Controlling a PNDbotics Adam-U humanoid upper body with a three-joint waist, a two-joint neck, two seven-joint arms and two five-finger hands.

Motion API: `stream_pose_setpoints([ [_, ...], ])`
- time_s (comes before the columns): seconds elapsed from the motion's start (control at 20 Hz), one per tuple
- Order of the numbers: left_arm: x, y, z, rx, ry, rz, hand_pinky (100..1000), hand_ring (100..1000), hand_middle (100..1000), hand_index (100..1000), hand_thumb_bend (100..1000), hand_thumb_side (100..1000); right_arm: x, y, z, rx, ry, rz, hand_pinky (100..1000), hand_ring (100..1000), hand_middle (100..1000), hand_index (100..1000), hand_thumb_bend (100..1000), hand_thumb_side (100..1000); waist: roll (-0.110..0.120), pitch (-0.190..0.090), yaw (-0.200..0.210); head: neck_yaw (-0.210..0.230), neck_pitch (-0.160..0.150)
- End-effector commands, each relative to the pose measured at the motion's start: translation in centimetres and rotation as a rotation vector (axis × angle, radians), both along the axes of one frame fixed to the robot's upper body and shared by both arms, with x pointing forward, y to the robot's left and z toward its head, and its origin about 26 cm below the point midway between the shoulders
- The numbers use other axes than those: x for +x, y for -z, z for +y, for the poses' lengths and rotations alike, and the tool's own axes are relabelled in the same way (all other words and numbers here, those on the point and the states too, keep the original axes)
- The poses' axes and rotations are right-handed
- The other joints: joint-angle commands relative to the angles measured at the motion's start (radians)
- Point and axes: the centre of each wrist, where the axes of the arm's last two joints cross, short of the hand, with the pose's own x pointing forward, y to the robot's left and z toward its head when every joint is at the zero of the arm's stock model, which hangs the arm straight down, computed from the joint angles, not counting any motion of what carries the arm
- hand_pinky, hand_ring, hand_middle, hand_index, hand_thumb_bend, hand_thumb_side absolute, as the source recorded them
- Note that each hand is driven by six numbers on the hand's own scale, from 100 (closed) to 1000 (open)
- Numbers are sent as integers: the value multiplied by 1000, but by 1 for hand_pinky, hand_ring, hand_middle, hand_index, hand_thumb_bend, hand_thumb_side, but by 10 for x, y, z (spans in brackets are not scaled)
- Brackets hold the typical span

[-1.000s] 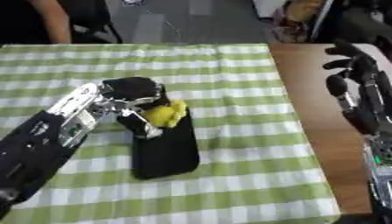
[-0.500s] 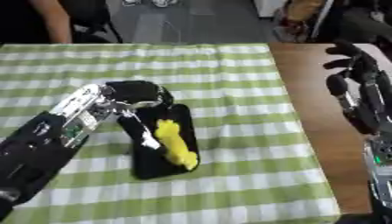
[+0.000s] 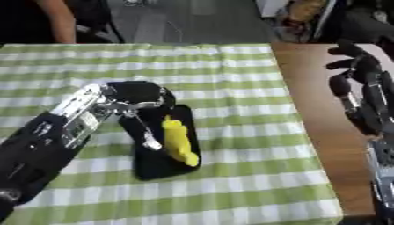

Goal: Pick up objects on the table and place them in the box.

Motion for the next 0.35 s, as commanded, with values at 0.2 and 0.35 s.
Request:
stream_pose_setpoints([
  [0.2,2,-15,4,-24,-6,-41,614,579,633,703,814,706,1,-10,-3,-14,3,-27,510,684,781,937,658,1000,0,-10,1,4,-14],
  [0.35,2,-15,4,-24,-6,-40,619,580,634,705,816,707,1,-10,-3,-14,4,-27,510,684,781,937,658,1000,0,-10,2,4,-14],
])
